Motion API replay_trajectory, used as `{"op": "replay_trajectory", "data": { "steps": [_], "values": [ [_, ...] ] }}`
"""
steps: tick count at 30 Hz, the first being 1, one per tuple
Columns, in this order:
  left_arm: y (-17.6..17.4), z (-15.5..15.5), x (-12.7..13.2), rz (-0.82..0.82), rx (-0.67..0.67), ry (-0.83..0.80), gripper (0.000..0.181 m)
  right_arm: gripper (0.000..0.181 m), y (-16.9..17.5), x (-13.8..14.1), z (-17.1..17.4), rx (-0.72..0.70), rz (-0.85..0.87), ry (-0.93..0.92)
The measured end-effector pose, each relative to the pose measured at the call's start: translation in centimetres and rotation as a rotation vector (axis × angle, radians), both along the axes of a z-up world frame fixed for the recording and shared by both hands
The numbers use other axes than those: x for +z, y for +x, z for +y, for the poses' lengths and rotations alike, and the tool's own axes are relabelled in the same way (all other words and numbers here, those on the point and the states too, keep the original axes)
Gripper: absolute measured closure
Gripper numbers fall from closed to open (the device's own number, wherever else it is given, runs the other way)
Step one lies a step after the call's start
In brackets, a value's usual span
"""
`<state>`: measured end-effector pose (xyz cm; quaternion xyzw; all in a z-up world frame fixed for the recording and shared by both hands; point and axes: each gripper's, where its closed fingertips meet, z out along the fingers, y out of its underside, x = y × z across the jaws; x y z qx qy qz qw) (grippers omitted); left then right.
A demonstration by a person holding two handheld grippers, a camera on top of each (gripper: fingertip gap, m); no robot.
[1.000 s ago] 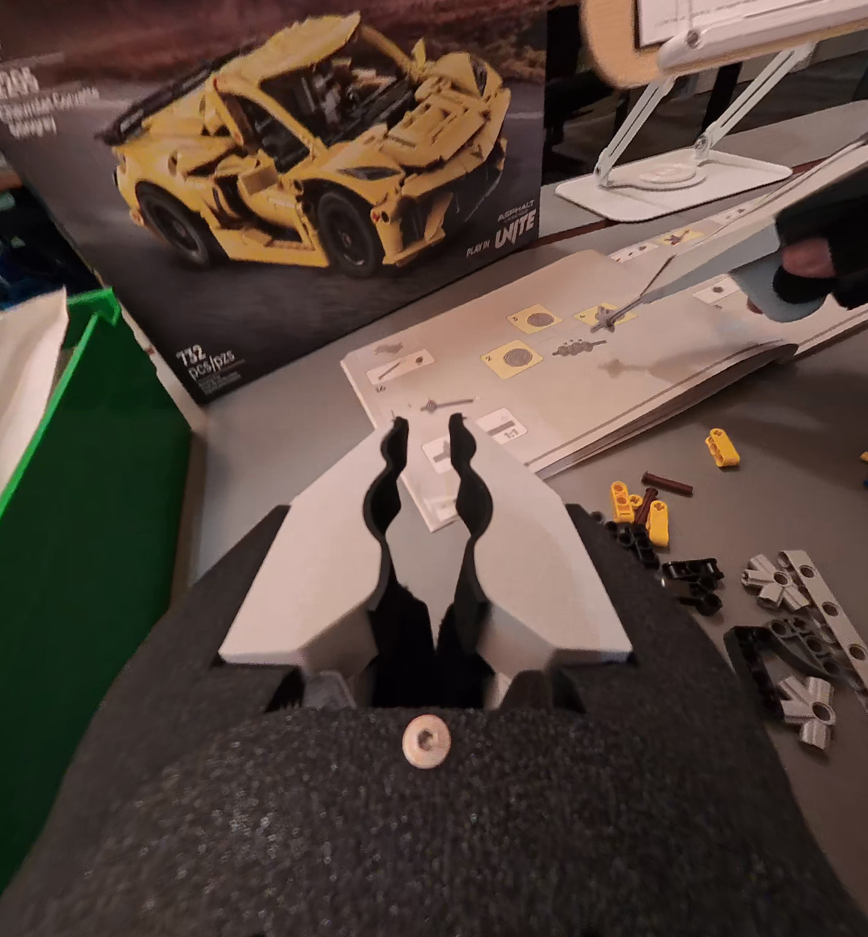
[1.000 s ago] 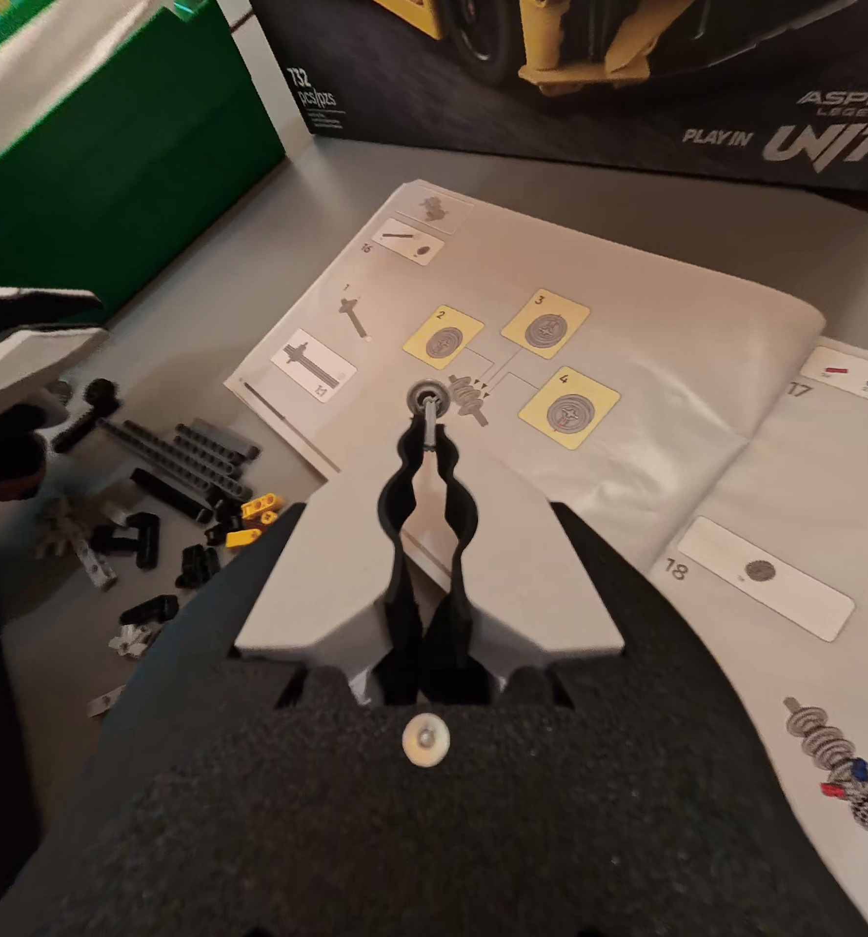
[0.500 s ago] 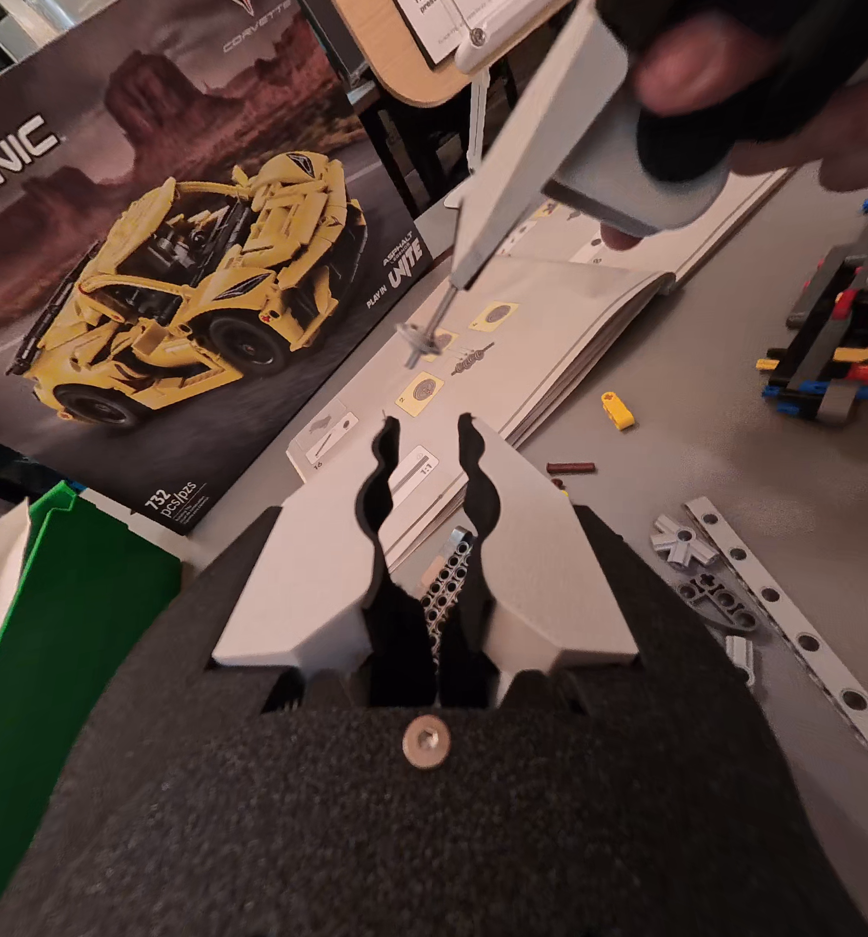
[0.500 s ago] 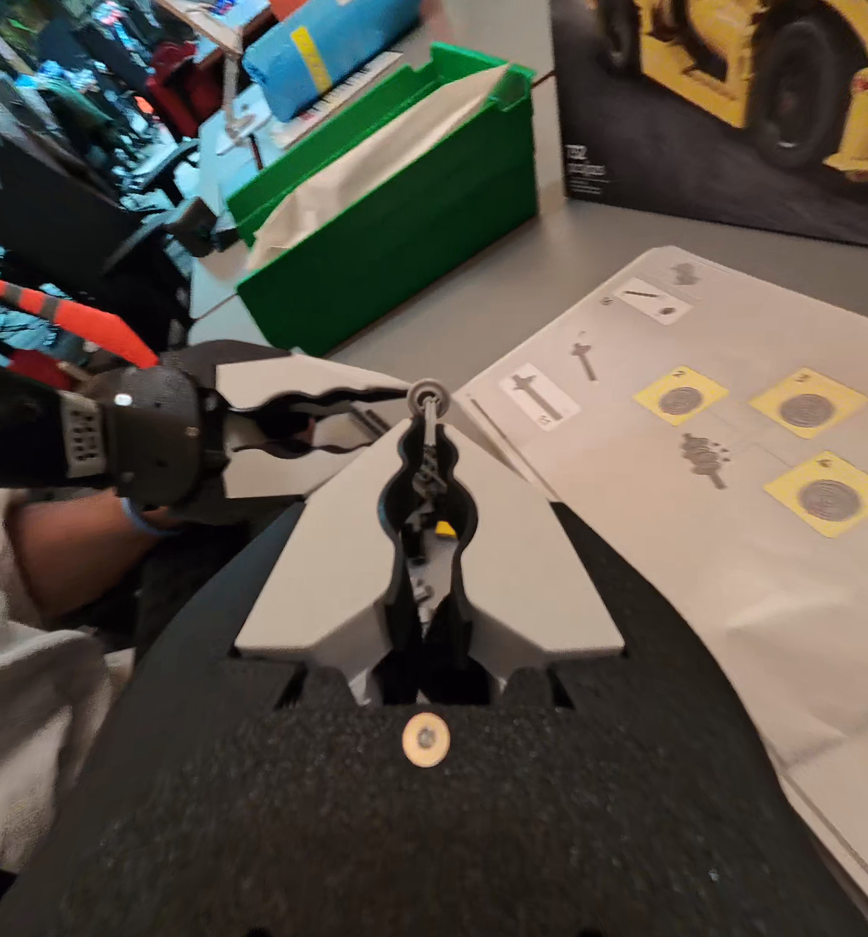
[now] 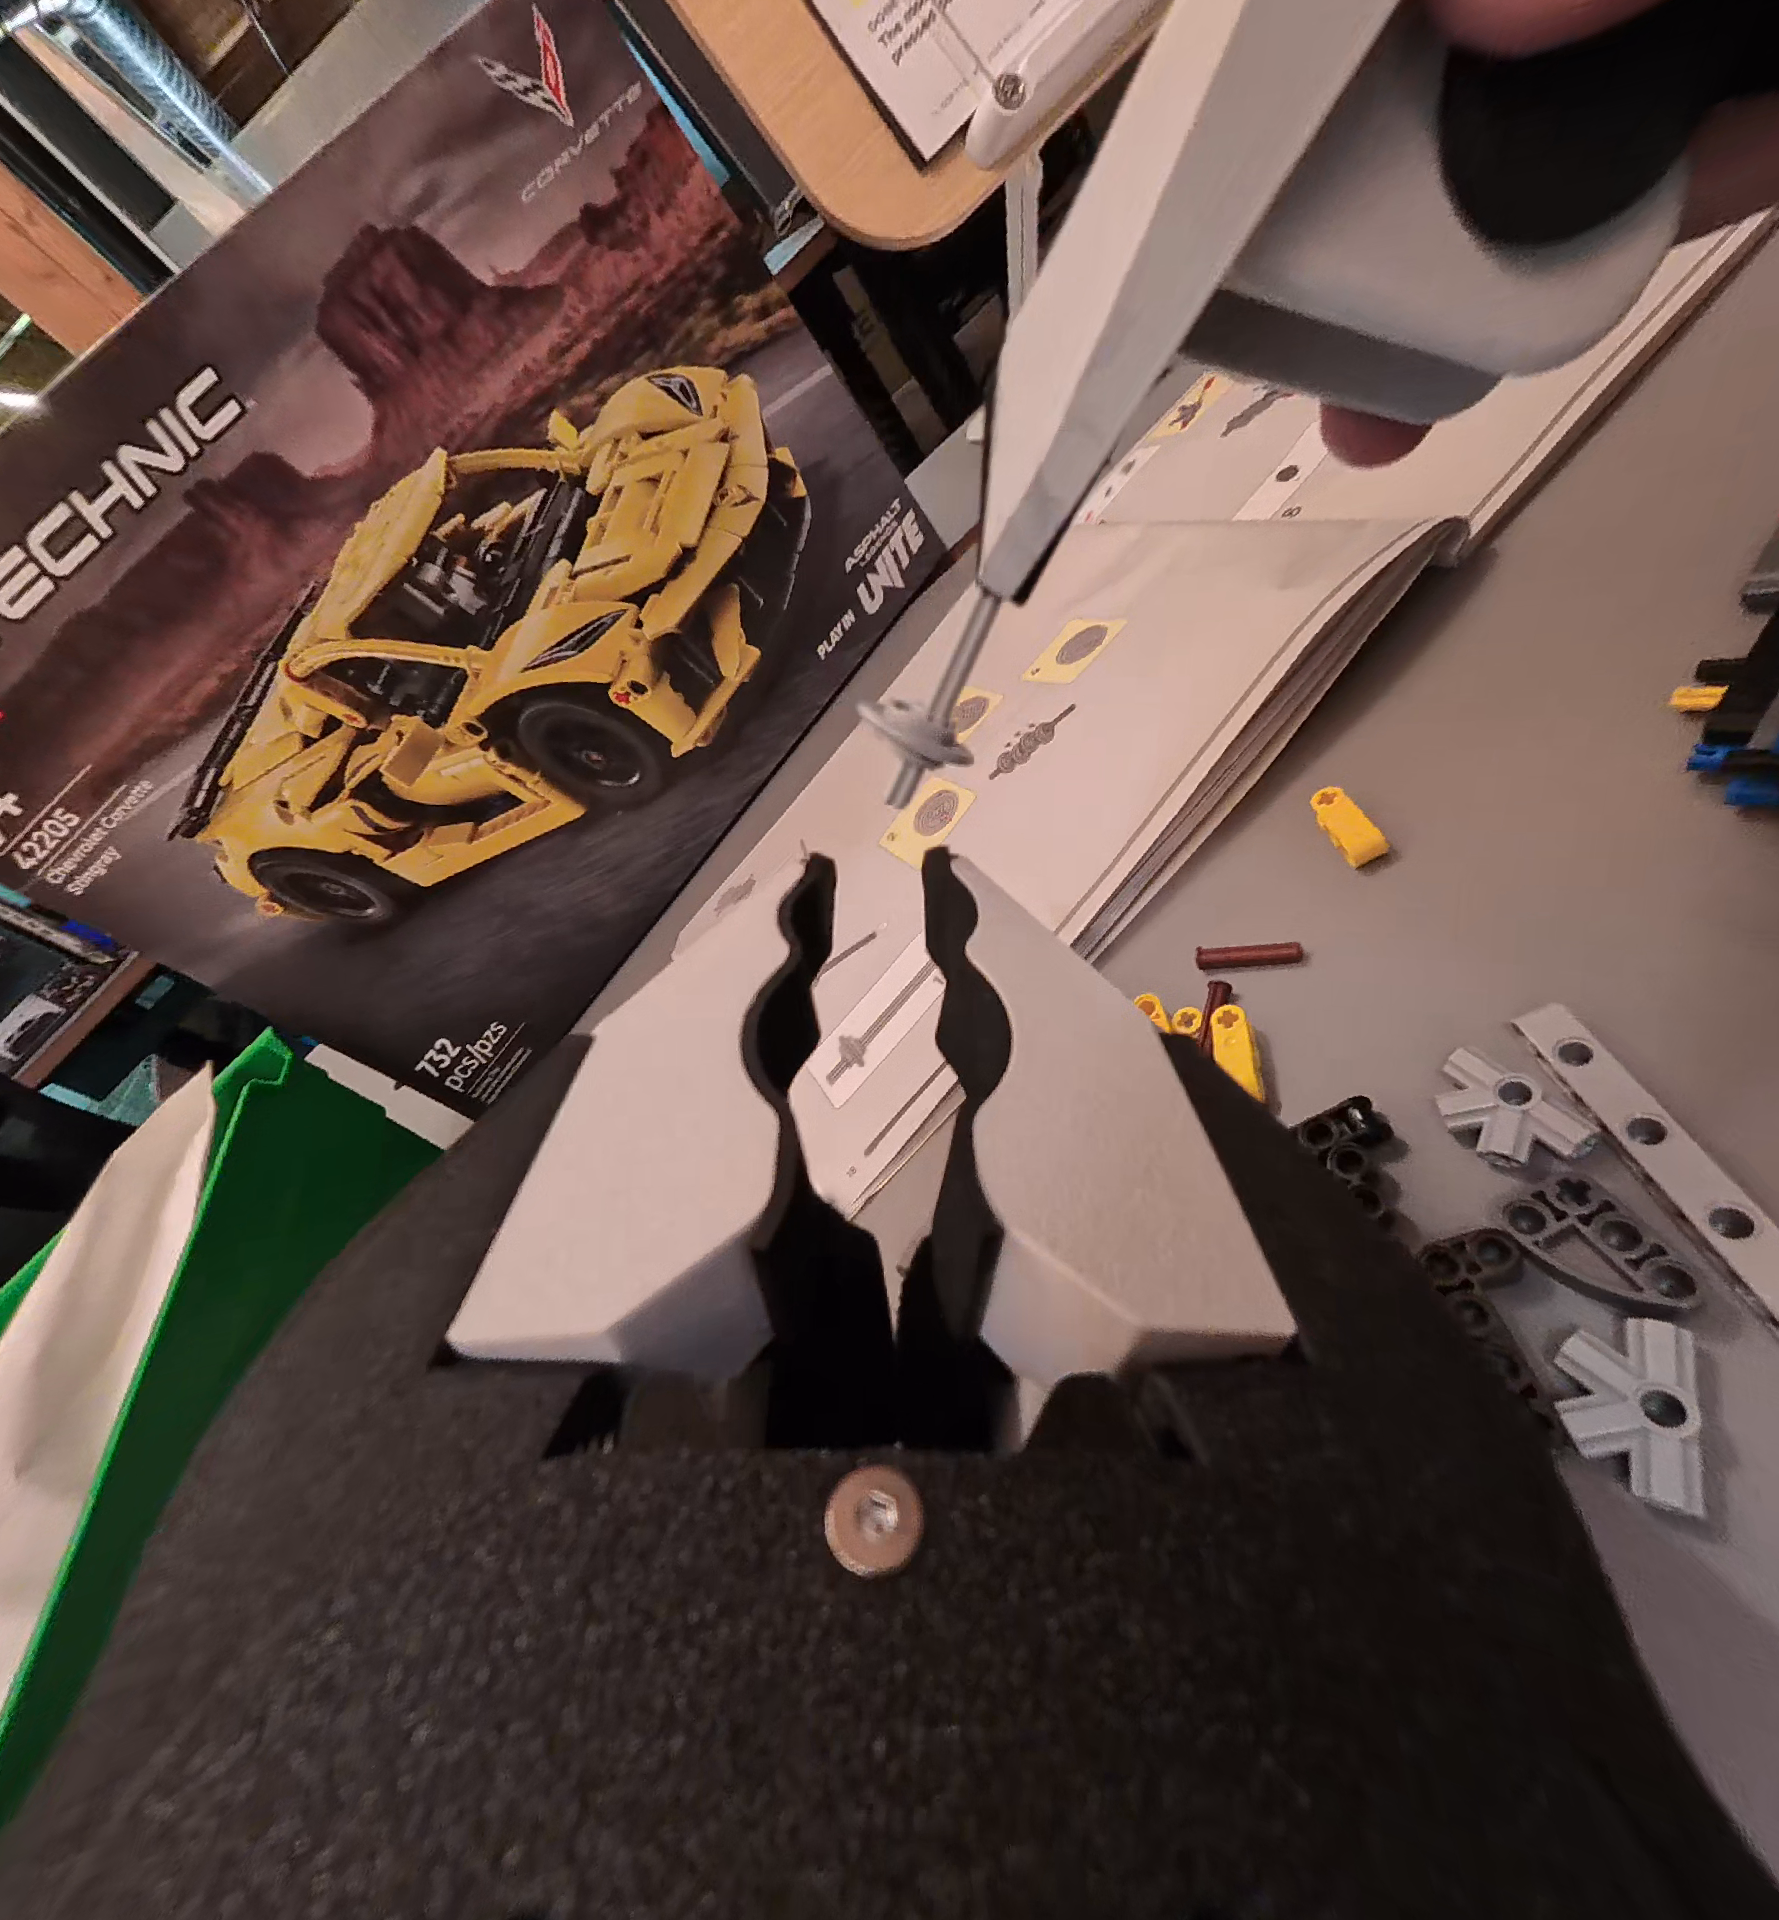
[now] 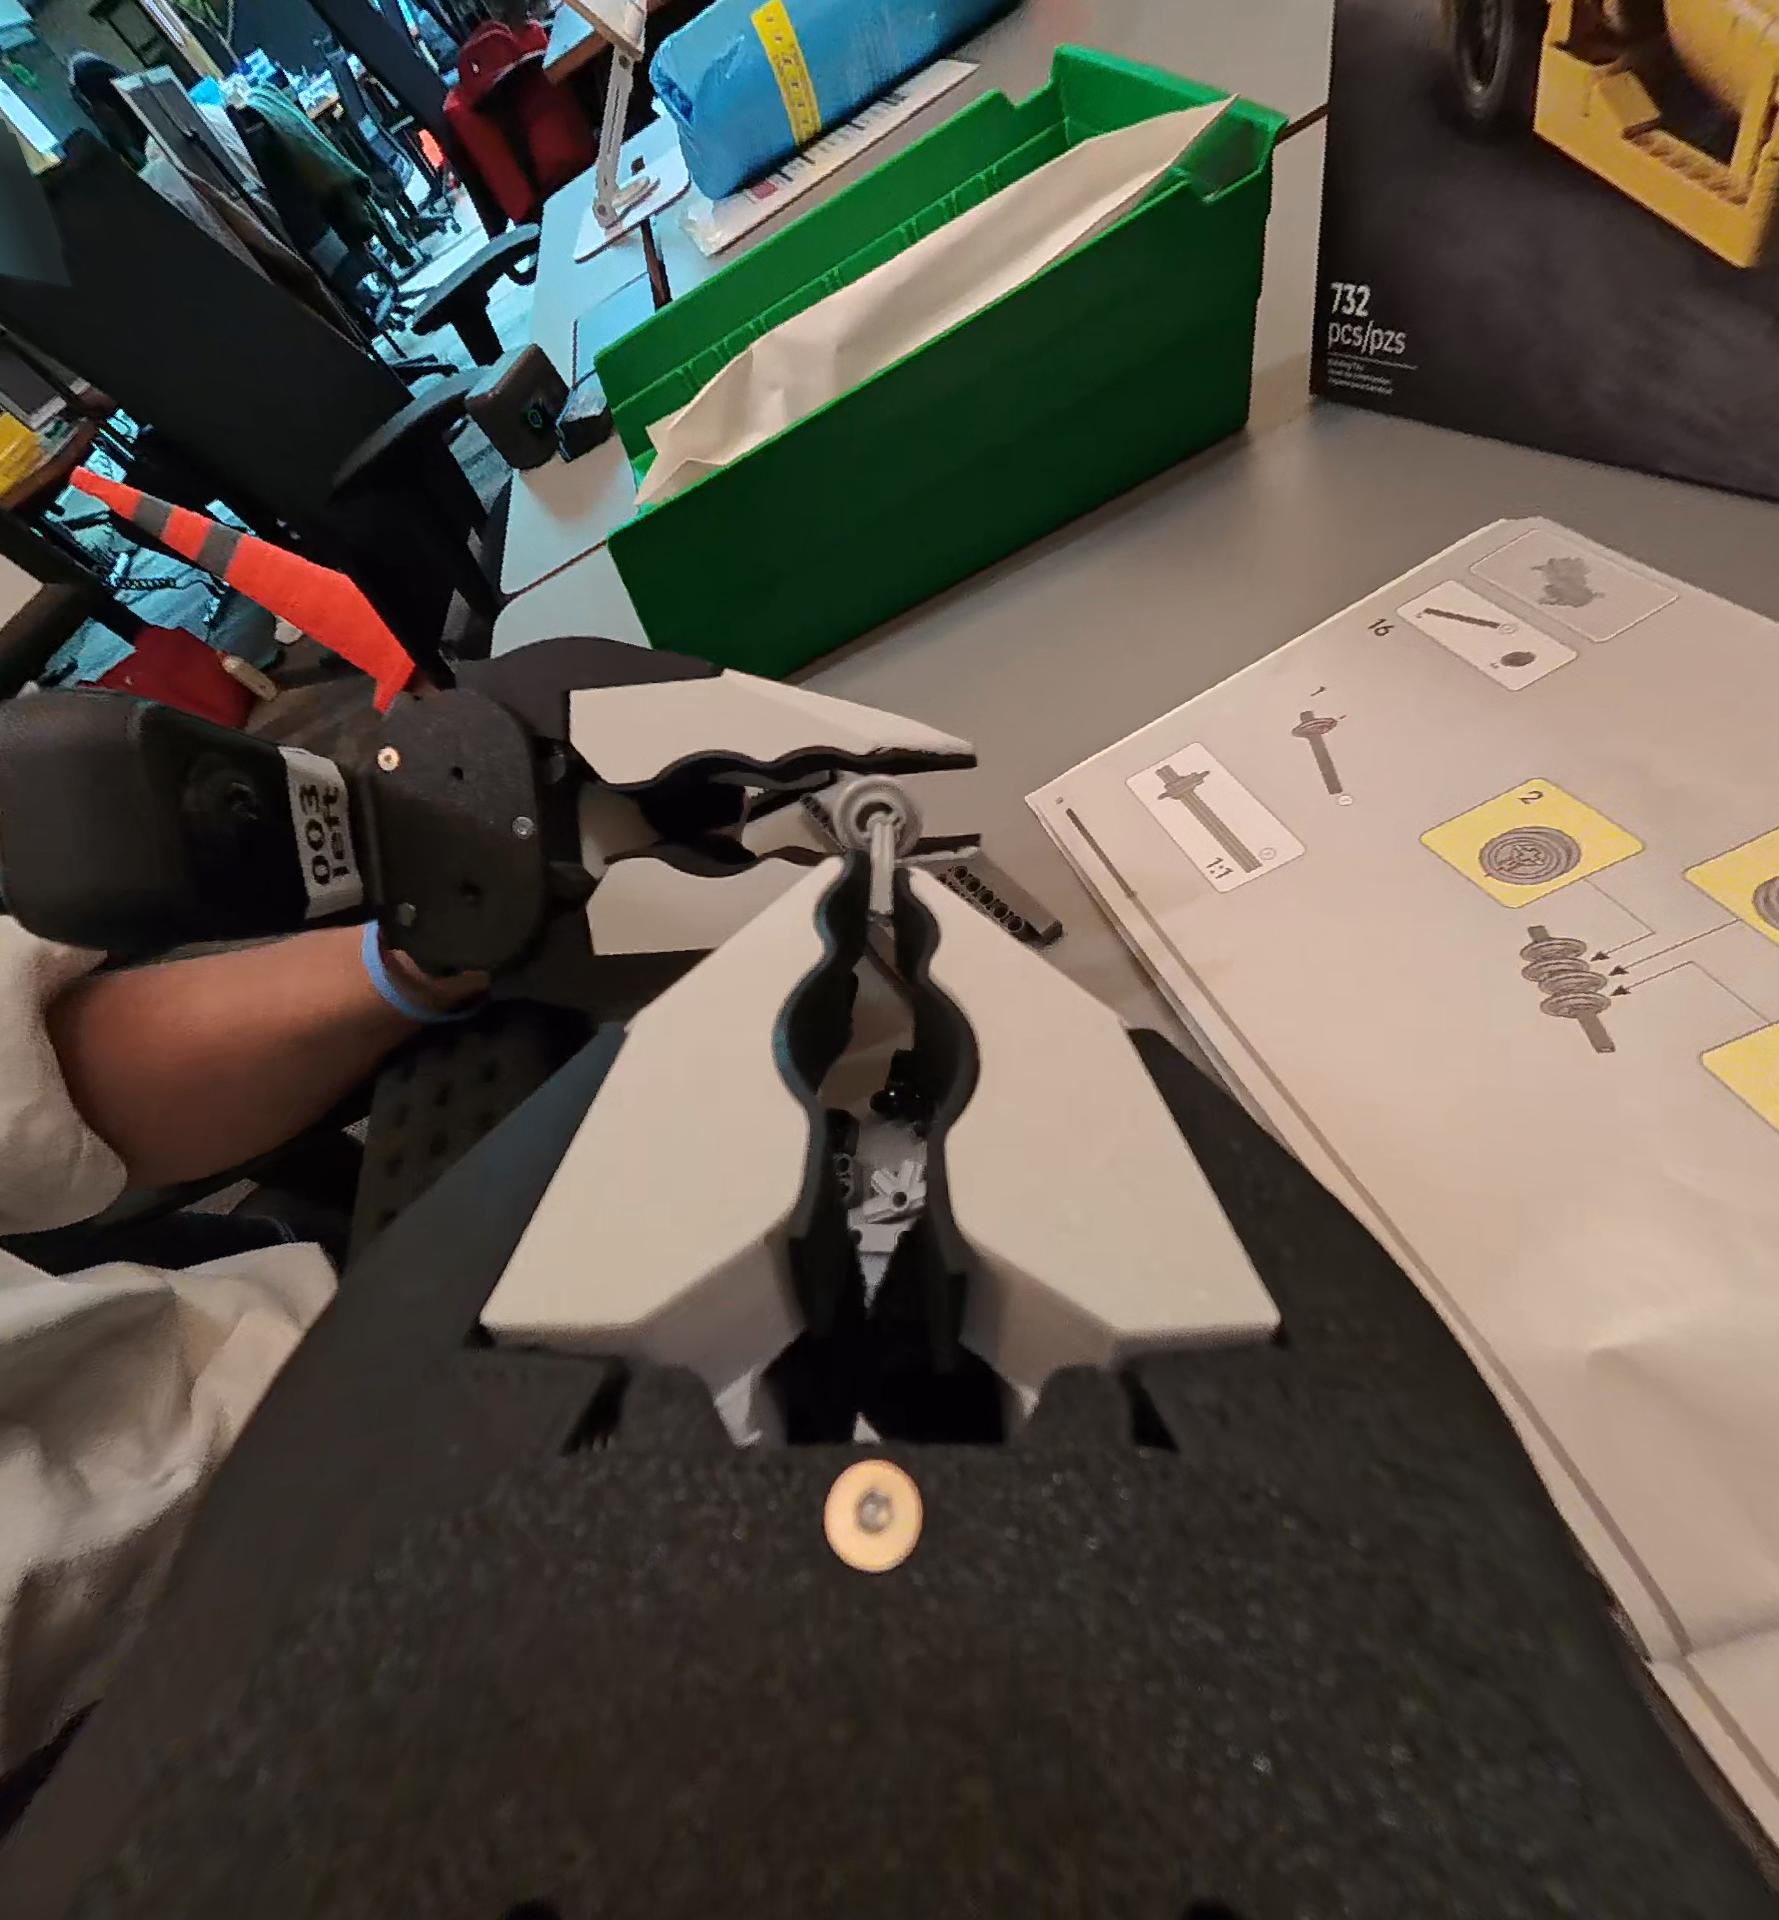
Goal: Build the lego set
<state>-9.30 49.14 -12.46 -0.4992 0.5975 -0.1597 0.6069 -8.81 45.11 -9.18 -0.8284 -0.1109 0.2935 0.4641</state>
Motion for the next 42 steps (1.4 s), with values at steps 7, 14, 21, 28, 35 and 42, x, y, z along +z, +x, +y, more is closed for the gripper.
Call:
{"op": "replay_trajectory", "data": {
  "steps": [7,14,21,28,35,42],
  "values": [
    [0.0,-1.2,0.5,-0.018,-0.06,0.035,0.172,0.179,-0.4,-0.6,-0.1,0.009,-0.042,-0.014],
    [-0.1,-1.3,0.0,0.025,-0.047,0.104,0.176,0.179,-0.3,-1.3,0.2,-0.004,-0.055,-0.03],
    [0.0,-2.0,-0.9,0.125,-0.053,0.299,0.179,0.178,-0.2,-1.8,0.2,-0.003,-0.005,-0.064],
    [-0.2,-2.7,0.0,0.028,-0.134,0.051,0.179,0.173,-0.5,-1.0,0.0,0.053,0.088,-0.037],
    [-1.2,-1.1,-1.0,0.053,-0.077,-0.061,0.179,0.158,3.9,-0.3,0.0,-0.045,-0.006,0.015],
    [-1.5,-0.1,-2.0,0.096,-0.041,-0.089,0.179,0.158,9.8,-3.9,0.5,-0.235,-0.24,-0.057]
  ]
}}
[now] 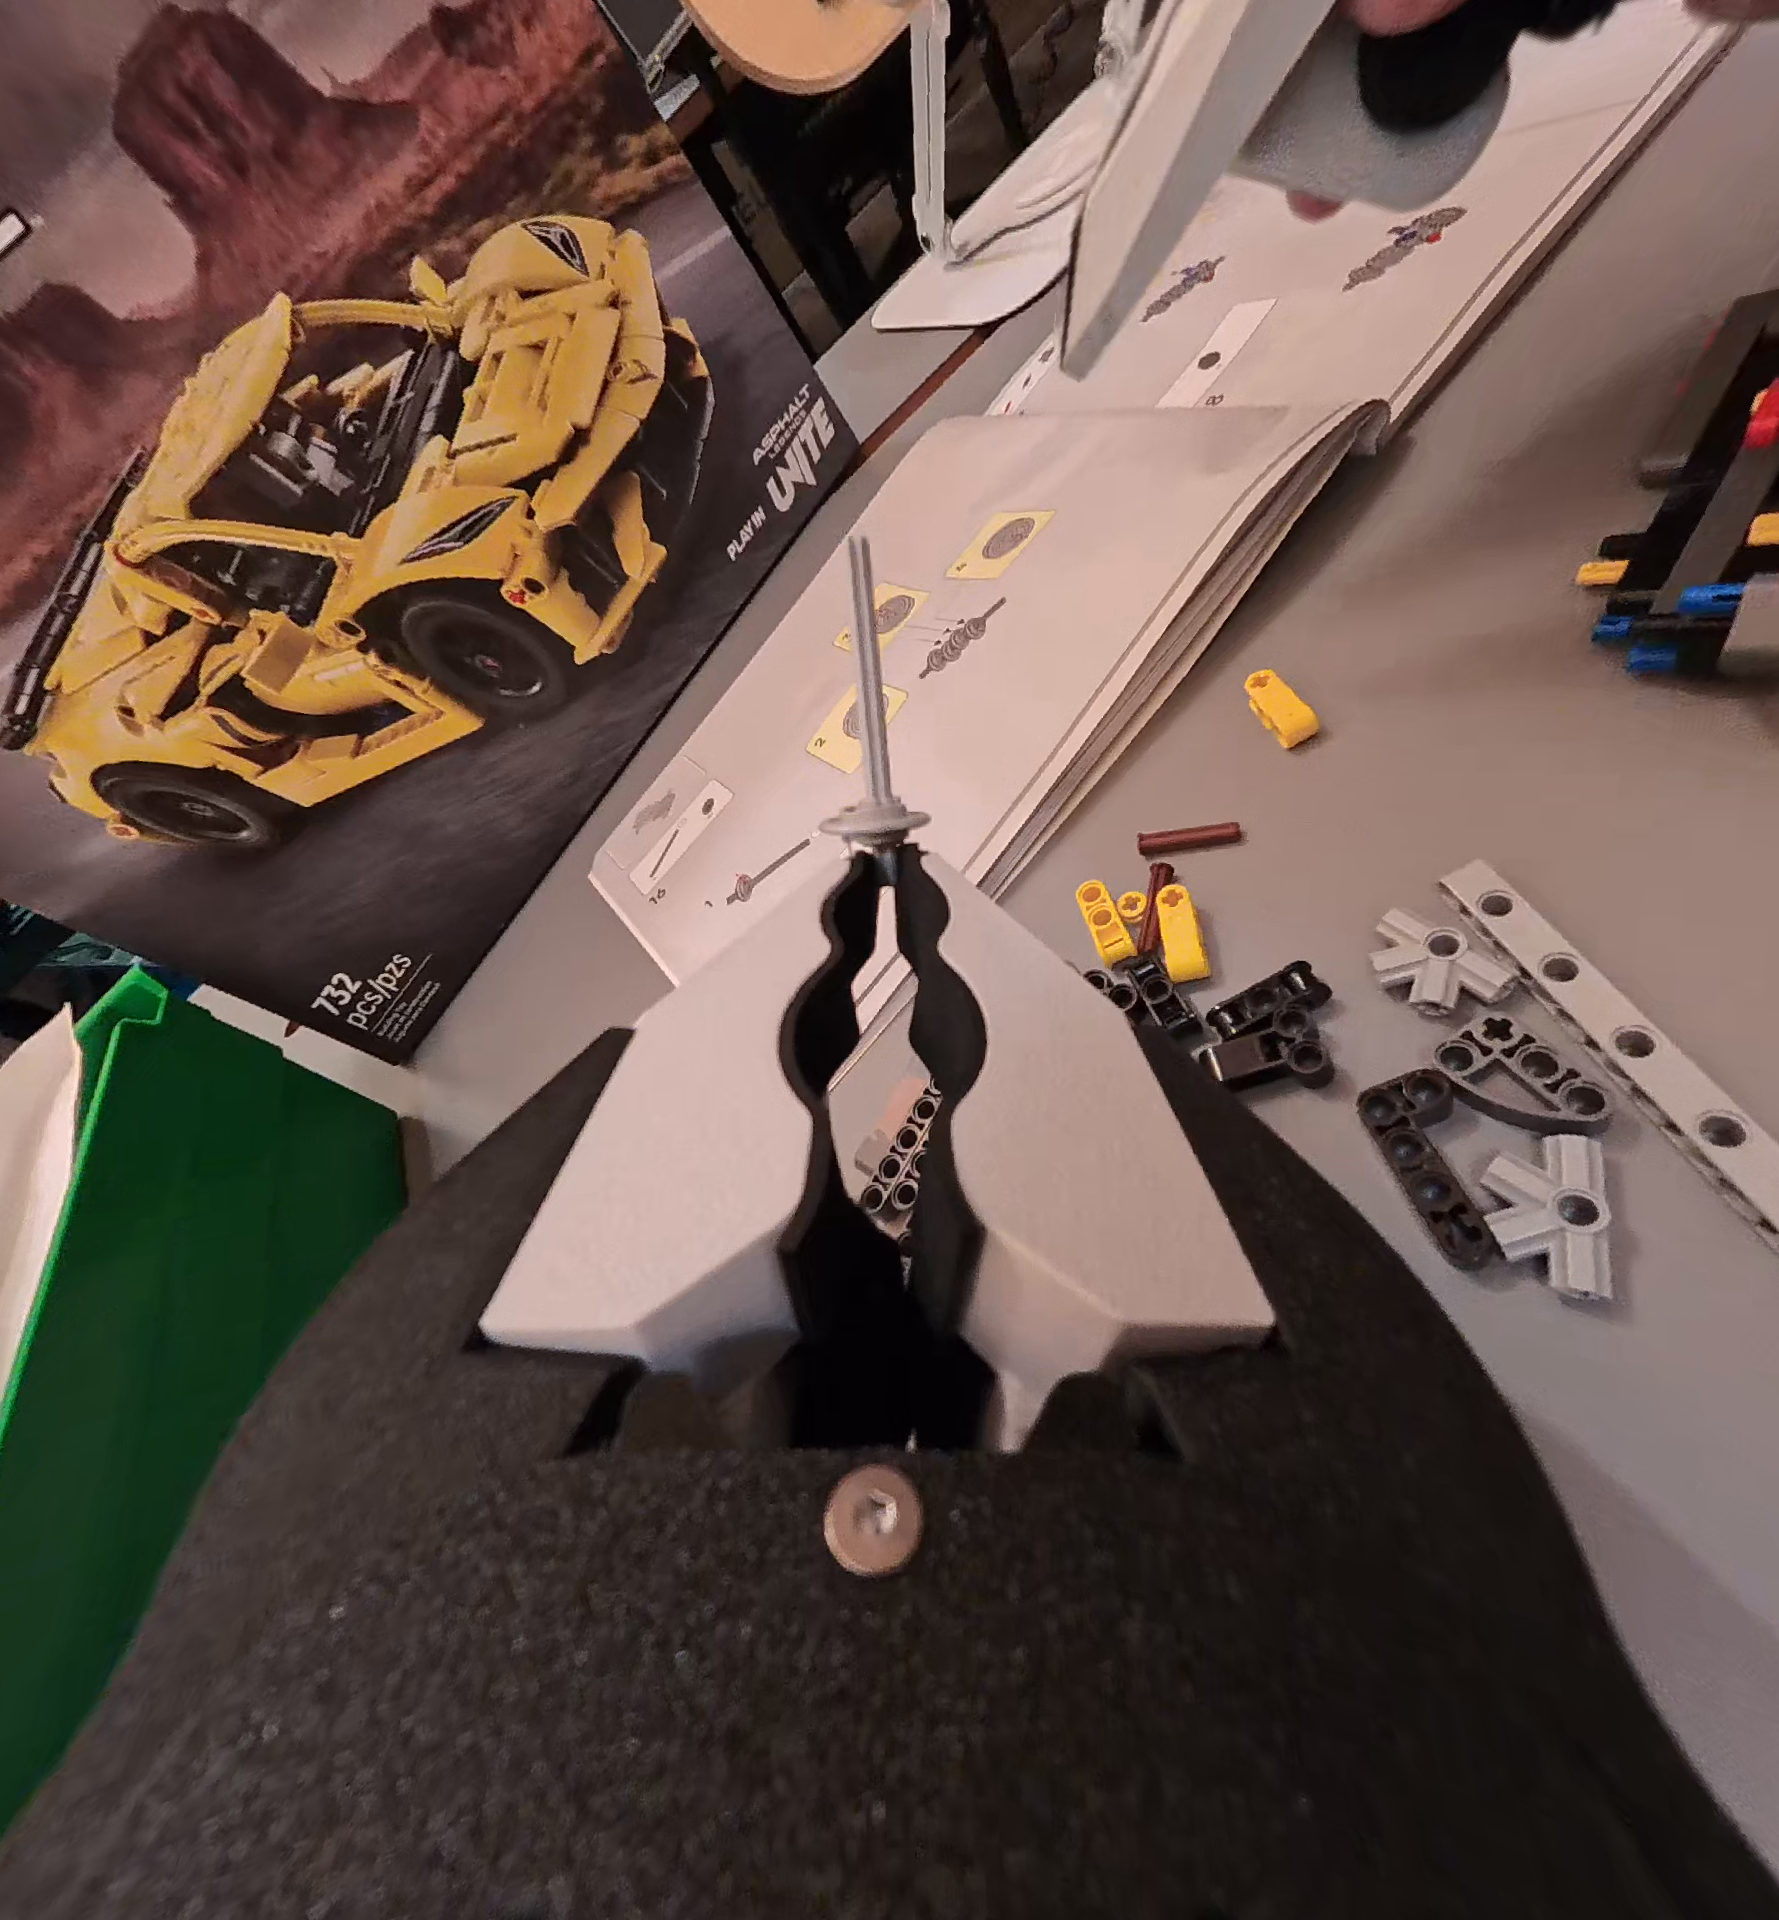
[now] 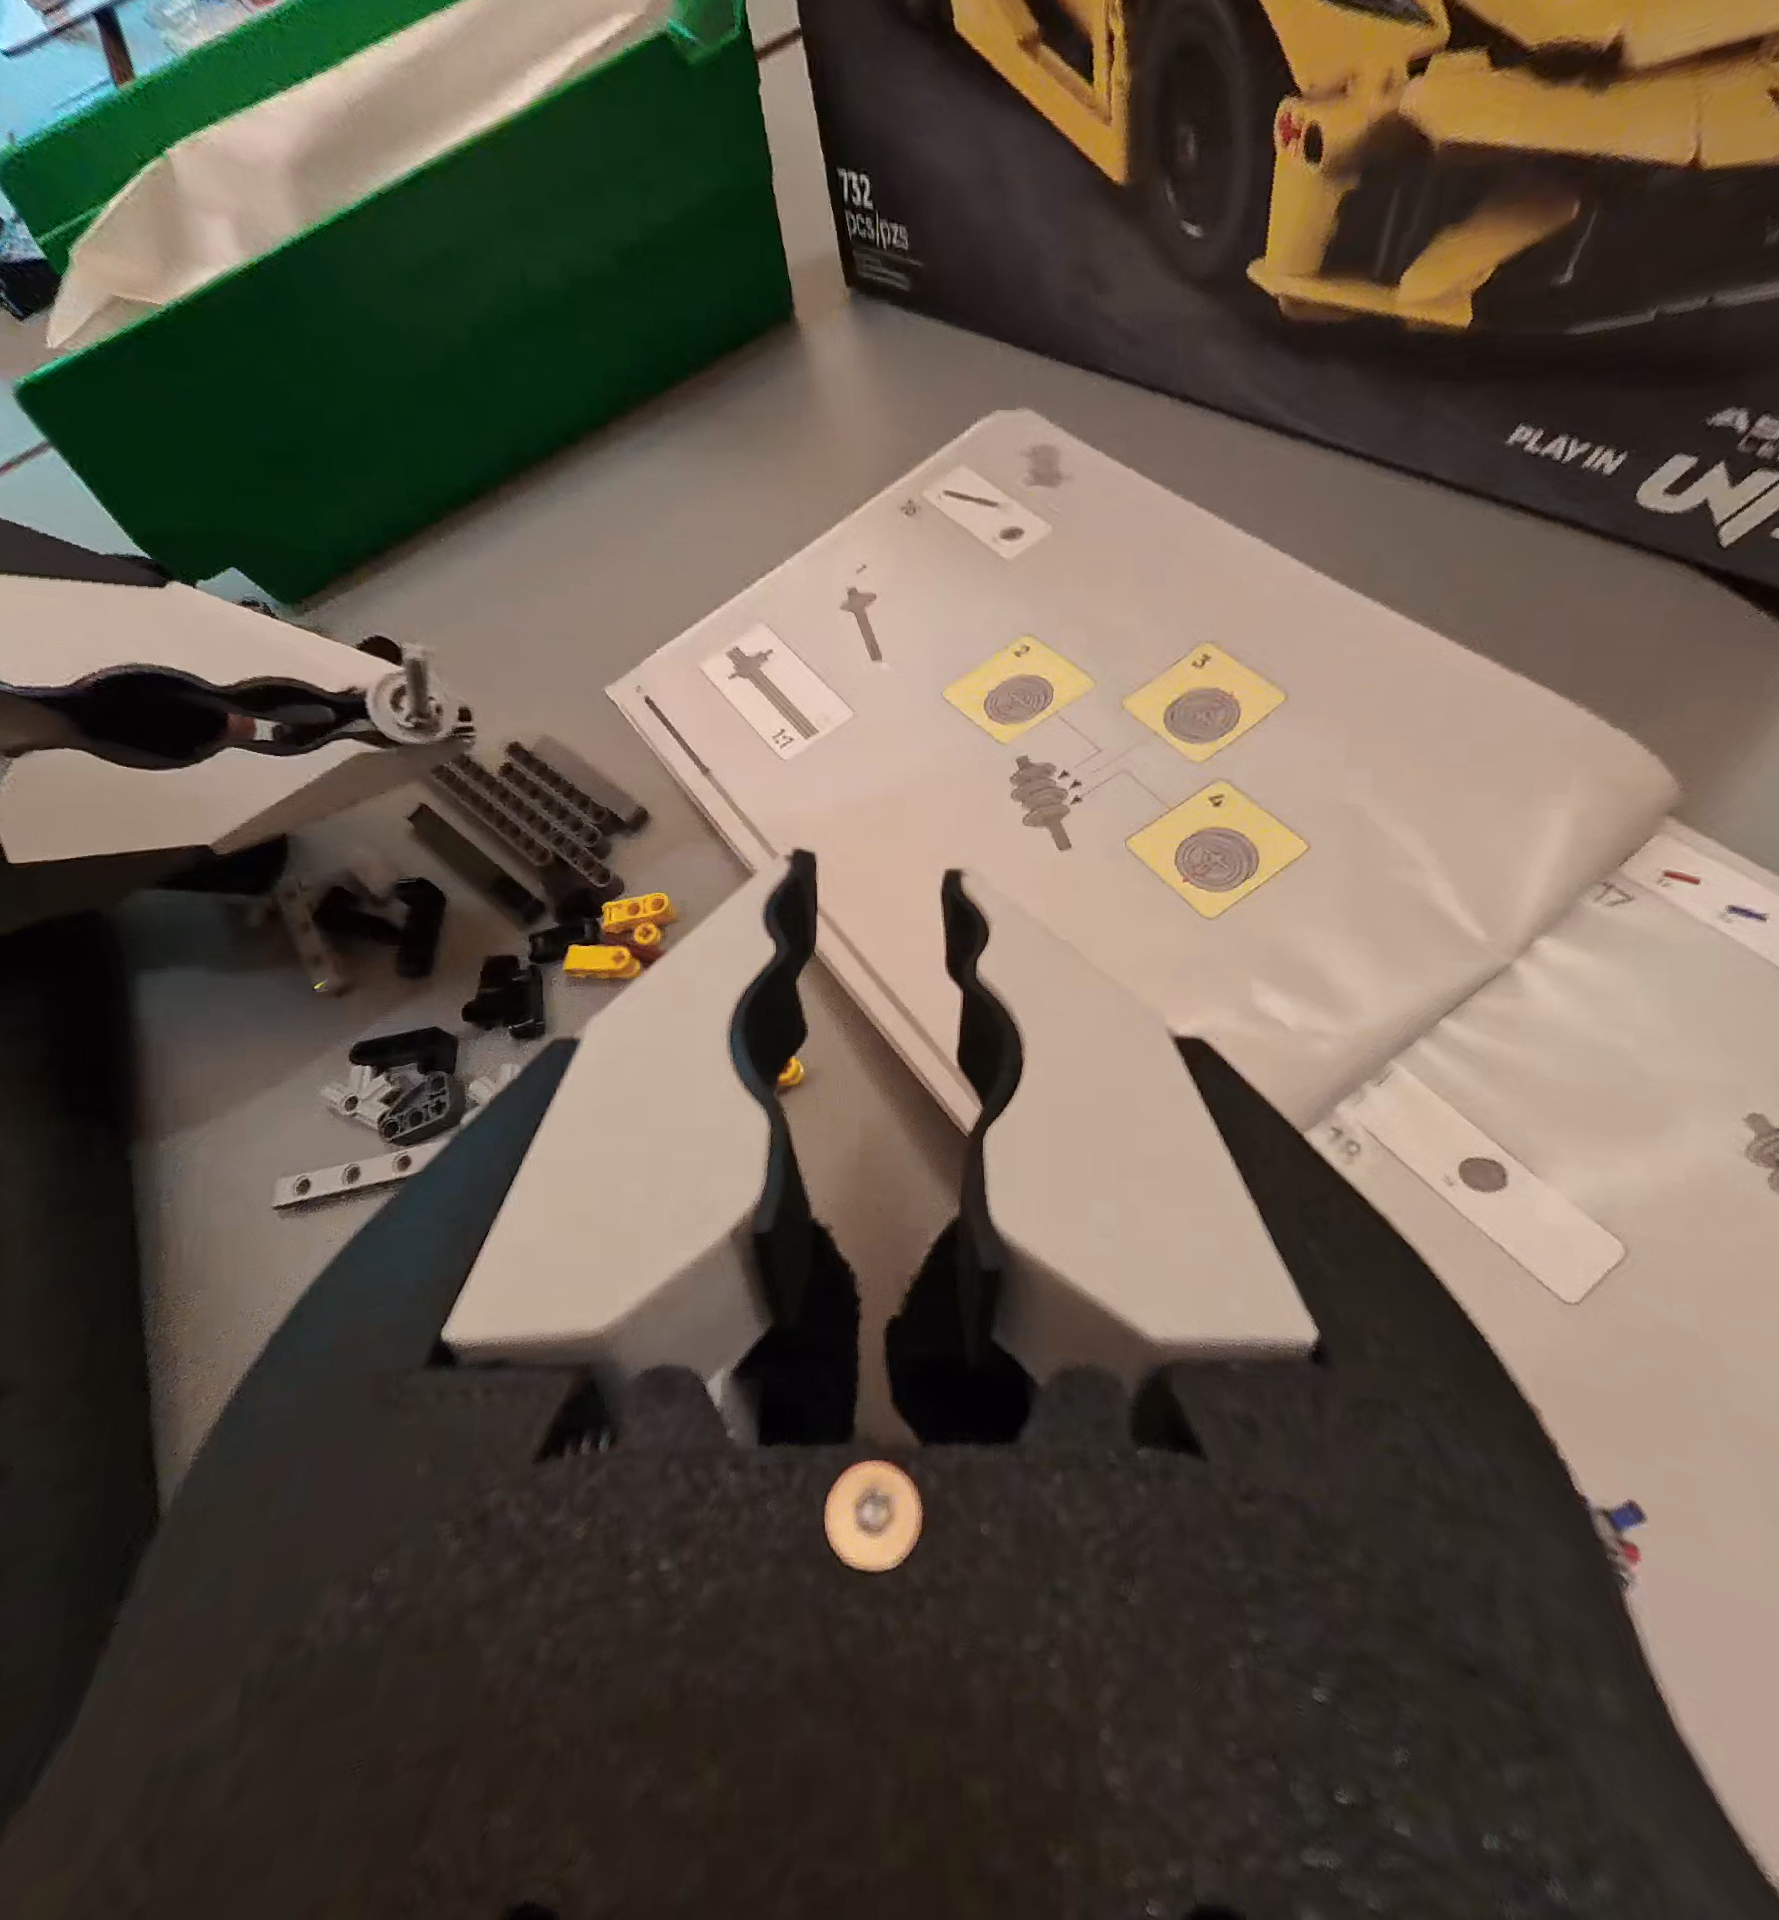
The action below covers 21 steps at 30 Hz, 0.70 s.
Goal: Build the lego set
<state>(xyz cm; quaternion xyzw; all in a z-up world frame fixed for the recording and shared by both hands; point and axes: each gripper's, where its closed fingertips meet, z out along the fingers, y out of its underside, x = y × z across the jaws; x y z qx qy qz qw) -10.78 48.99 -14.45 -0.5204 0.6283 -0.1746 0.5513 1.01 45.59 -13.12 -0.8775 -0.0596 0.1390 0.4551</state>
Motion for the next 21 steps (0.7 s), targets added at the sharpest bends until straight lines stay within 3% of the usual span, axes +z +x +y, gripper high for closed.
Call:
{"op": "replay_trajectory", "data": {
  "steps": [9,12,14,18,21],
  "values": [
    [0.2,0.0,-0.1,0.005,-0.017,0.021,0.179,0.161,-0.1,-3.1,0.3,0.017,-0.046,-0.088],
    [0.4,-0.2,0.0,0.001,-0.027,0.024,0.179,0.161,0.1,-2.4,0.2,0.019,-0.011,-0.07],
    [0.5,-0.8,0.1,-0.006,-0.05,0.029,0.179,0.164,0.4,-0.4,-0.5,0.035,0.019,-0.048],
    [0.8,-2.6,0.4,-0.017,-0.113,0.068,0.179,0.161,1.9,4.3,-6.4,0.114,-0.104,-0.055],
    [0.9,-4.5,0.4,-0.013,-0.177,0.113,0.179,0.161,-0.5,2.1,-13.8,0.194,-0.116,-0.191]
  ]
}}
